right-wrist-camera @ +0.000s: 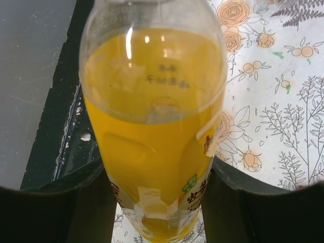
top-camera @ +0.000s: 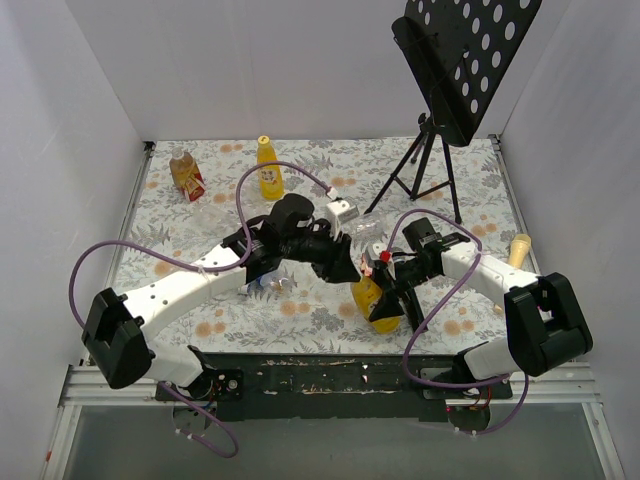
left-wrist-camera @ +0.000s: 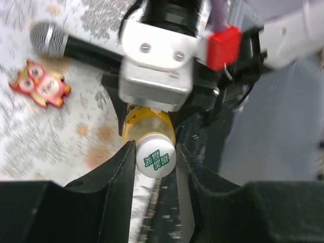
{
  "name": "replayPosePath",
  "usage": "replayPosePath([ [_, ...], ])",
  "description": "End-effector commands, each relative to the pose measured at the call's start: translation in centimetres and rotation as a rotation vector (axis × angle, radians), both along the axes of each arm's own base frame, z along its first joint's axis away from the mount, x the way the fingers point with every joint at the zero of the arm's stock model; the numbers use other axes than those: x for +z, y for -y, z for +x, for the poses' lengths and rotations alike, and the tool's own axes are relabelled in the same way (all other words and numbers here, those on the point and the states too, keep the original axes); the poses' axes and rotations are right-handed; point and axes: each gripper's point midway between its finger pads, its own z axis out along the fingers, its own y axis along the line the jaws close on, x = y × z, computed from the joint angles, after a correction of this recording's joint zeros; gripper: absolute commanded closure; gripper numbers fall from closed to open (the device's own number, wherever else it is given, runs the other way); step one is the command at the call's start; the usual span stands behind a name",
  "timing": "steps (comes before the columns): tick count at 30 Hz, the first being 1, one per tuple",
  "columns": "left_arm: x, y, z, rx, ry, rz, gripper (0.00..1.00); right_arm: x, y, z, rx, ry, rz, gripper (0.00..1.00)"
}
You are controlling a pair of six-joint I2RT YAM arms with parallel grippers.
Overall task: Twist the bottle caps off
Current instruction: Unscrew the bottle cap from the plastic bottle.
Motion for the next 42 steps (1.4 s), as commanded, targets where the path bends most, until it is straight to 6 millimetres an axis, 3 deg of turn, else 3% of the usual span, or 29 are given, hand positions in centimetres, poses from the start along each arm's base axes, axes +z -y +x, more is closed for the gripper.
replayPosePath([
  [1,5.4,0.7,2.0,0.496,-0.501,-0.062,1.0,0.7,-0.6,0.7,0.025,0.052,0.029,0.85],
  [5,4.8,1.9,0.2,0.593,-0.528,0.011,1.0,0.6,-0.6,0.6,0.029,0.042,0.028,0.85],
  [9,4.1,1.7,0.9,0.622,-0.487,0.043,1.0,0.4,-0.5,0.7,0.025,0.047,0.018,0.85],
  [14,4.8,0.7,2.2,0.675,-0.396,0.058,1.0,0.3,-0.5,0.7,0.023,0.046,0.014,0.85],
  [16,5.0,0.2,2.5,0.689,-0.365,0.064,0.85,0.3,-0.5,0.7,0.023,0.044,0.015,0.85],
  [18,5.2,-0.3,2.4,0.677,-0.33,0.071,0.55,0.4,-0.6,0.7,0.026,0.042,0.019,0.85],
  [20,5.8,-0.6,1.9,0.623,-0.281,0.057,0.36,0.5,-0.6,0.6,0.028,0.042,0.021,0.85],
  [24,8.1,-2.2,0.7,0.51,-0.148,0.0,0.13,0.5,-0.6,0.6,0.027,0.041,0.02,0.85],
  [26,9.1,-2.7,-0.7,0.367,-0.043,-0.028,0.02,0.5,-0.6,0.6,0.028,0.043,0.023,0.85],
  [29,8.2,-3.4,-4.7,0.03,0.163,-0.056,0.02,0.6,-0.6,0.6,0.029,0.044,0.027,0.85],
  [31,6.7,-4.0,-6.1,-0.144,0.339,-0.069,0.02,0.6,-0.6,0.5,0.031,0.041,0.026,0.85],
  [35,5.5,-3.3,-5.0,-0.211,0.565,-0.115,0.02,0.4,-0.5,0.4,0.032,0.042,0.023,0.85],
  [42,3.6,-0.7,-2.2,-0.24,0.557,-0.068,0.07,0.4,-0.5,0.4,0.035,0.041,0.024,0.85],
])
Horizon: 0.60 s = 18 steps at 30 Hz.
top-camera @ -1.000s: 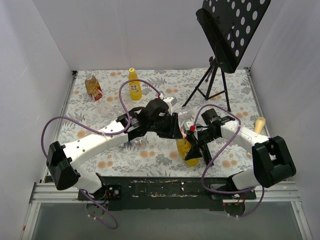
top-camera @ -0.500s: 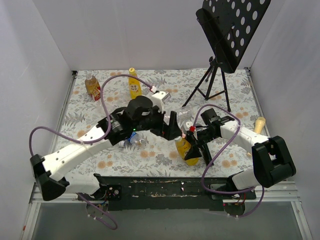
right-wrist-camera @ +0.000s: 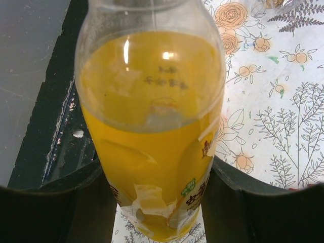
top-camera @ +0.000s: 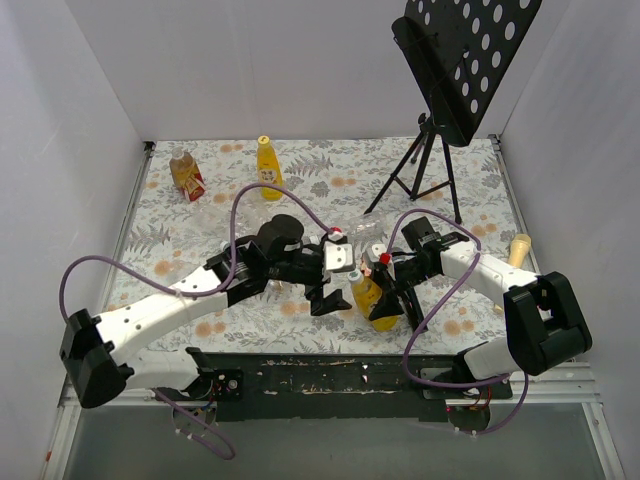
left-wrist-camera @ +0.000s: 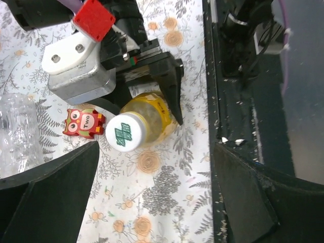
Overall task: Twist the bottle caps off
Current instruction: Unscrew the bottle cap from the plastic bottle.
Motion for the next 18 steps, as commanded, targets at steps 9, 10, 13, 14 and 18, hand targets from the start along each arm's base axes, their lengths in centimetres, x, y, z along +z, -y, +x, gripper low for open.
replayPosePath([
  [9,1.0,2.2,2.1,-0.083,0.048,-0.066,0.25,0.7,-0.3,0.0,0.017,0.013,0.019,0.85],
  [10,1.0,2.3,2.2,-0.082,0.045,-0.069,0.26,0.7,-0.3,0.0,0.017,0.01,0.019,0.85],
  [13,1.3,2.4,2.3,-0.078,0.039,-0.082,0.31,0.6,-0.3,0.0,0.016,0.009,0.017,0.85],
  [14,1.4,2.4,2.4,-0.075,0.037,-0.084,0.35,0.7,-0.3,0.0,0.016,0.011,0.018,0.85],
  [18,1.2,2.6,2.5,-0.076,0.023,-0.077,0.46,0.6,-0.3,0.1,0.016,0.008,0.016,0.85],
])
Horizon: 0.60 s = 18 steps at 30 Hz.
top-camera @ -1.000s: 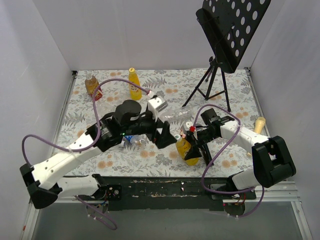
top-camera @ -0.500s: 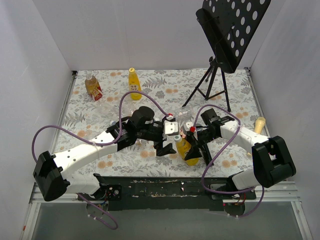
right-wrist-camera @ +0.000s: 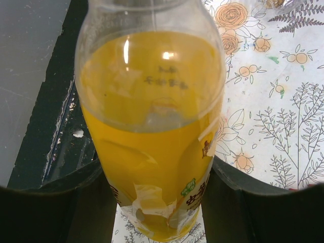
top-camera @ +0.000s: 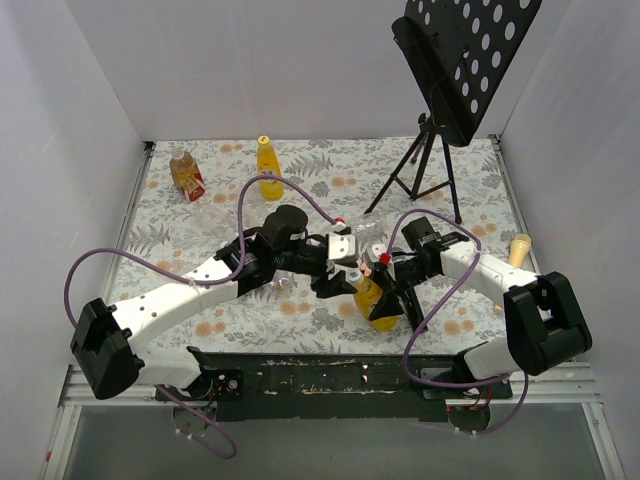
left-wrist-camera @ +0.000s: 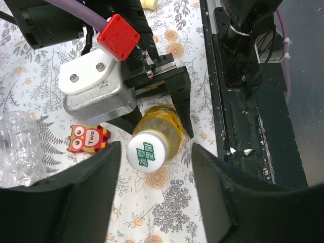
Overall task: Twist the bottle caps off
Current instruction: Unscrew the bottle cap from the plastic bottle.
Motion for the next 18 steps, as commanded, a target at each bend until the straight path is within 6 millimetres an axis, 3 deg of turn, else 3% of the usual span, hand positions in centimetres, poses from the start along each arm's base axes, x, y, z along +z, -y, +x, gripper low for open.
replayPosePath([
  [1,2.1,0.7,0.4,-0.014,0.02,-0.047,0.5,0.5,-0.3,0.0,0.016,0.005,0.013,0.85],
  [7,1.8,0.8,0.4,-0.01,-0.004,-0.038,0.79,0.6,-0.3,0.0,0.016,0.006,0.013,0.85],
  [10,1.8,0.9,0.7,0.042,-0.064,-0.03,1.0,0.5,-0.3,0.1,0.016,0.005,0.013,0.85],
  [12,2.1,0.9,0.9,0.096,-0.141,-0.023,1.0,0.5,-0.3,0.1,0.015,0.008,0.009,0.85],
  [14,2.8,1.0,1.5,0.245,-0.326,-0.03,1.0,0.5,-0.3,0.1,0.015,0.007,0.009,0.85],
  [18,3.4,0.6,3.5,0.722,-0.844,-0.013,1.0,0.3,-0.3,0.1,0.015,0.003,0.005,0.85],
])
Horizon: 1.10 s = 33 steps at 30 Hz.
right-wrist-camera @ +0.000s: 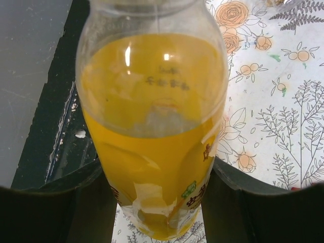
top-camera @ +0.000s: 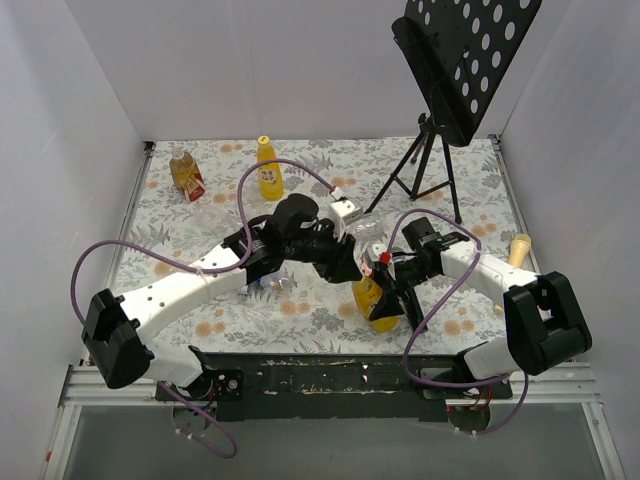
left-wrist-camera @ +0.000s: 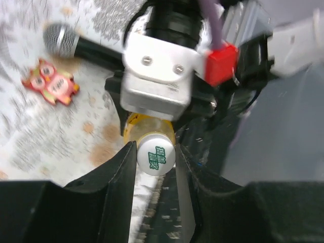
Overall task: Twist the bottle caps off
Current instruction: Unscrew the bottle cap from the plastic bottle.
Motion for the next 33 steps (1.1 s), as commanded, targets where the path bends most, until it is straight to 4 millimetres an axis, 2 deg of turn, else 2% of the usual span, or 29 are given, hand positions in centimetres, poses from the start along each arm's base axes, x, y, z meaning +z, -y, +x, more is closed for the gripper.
replayPosePath([
  [1,3.3,0.7,1.5,0.468,-0.529,-0.021,1.0,0.3,-0.4,0.2,0.017,0.01,0.01,0.85],
  [2,3.3,1.1,1.0,0.501,-0.585,-0.001,1.0,0.3,-0.4,0.2,0.019,0.005,0.011,0.85],
  [6,2.1,1.6,0.4,0.559,-0.531,0.068,1.0,0.0,-0.4,0.2,0.022,0.0,-0.002,0.85],
  [9,1.9,1.3,1.5,0.606,-0.483,0.077,1.0,0.0,-0.3,0.2,0.018,0.013,-0.005,0.85],
  [14,2.7,0.4,2.8,0.647,-0.391,0.078,0.99,0.0,-0.3,0.2,0.018,0.005,-0.006,0.85],
  [15,2.8,0.2,2.7,0.637,-0.373,0.085,0.92,-0.1,-0.3,0.2,0.019,0.002,-0.005,0.85],
  [18,3.5,-0.4,2.2,0.586,-0.315,0.081,0.63,0.2,-0.4,0.1,0.022,0.002,0.004,0.85],
  [21,4.4,-1.1,1.1,0.507,-0.263,0.056,0.44,0.2,-0.4,0.2,0.023,0.004,0.005,0.85],
  [26,6.8,-2.1,-0.6,0.364,-0.13,-0.015,0.2,0.3,-0.4,0.1,0.024,0.002,0.008,0.85],
  [28,7.5,-2.1,-2.4,0.183,-0.007,-0.051,0.12,0.3,-0.4,0.1,0.027,0.003,0.011,0.85],
  [29,7.0,-2.2,-3.4,0.085,0.052,-0.056,0.06,0.4,-0.5,0.0,0.028,0.002,0.014,0.85],
  [31,5.7,-2.7,-5.4,-0.127,0.212,-0.066,0.04,0.4,-0.4,-0.2,0.035,0.003,0.02,0.85],
  [33,4.8,-2.9,-5.3,-0.199,0.37,-0.081,0.04,0.5,-0.4,-0.4,0.045,0.009,0.028,0.85],
])
